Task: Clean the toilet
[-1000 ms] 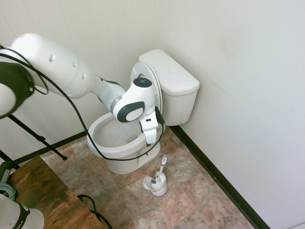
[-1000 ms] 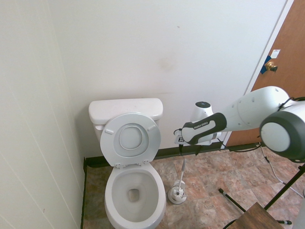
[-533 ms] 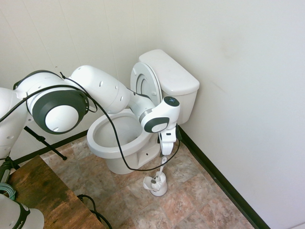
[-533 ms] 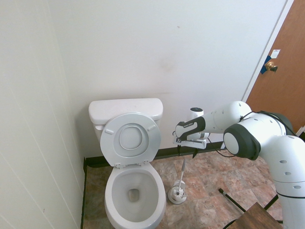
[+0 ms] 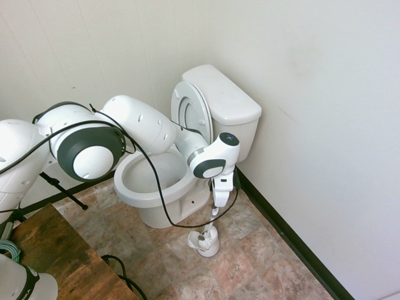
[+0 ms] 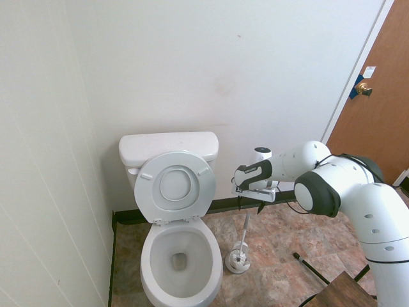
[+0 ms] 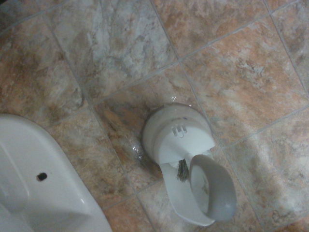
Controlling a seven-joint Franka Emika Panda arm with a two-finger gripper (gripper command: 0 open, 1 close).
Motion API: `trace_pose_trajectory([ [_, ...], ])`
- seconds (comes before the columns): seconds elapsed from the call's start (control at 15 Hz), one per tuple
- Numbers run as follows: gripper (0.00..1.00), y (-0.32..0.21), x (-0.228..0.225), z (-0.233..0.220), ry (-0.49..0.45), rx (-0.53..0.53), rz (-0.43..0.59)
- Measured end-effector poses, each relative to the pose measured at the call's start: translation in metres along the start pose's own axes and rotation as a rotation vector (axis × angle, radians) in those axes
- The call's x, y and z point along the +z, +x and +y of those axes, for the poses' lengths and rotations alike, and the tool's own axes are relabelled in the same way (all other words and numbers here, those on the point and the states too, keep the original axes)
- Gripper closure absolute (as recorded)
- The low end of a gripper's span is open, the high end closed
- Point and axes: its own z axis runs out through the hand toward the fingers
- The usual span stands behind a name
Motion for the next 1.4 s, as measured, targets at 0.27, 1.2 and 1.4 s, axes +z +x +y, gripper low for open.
trace_pose_trajectory([
  [0.27, 0.0, 0.0, 0.029, -0.009, -0.012, 0.034, 0.004],
  [1.2, 1.0, 0.012, 0.085, -0.041, -0.052, 0.088, -0.007],
  [1.4, 1.0, 0.021, 0.089, -0.039, -0.054, 0.099, -0.008],
])
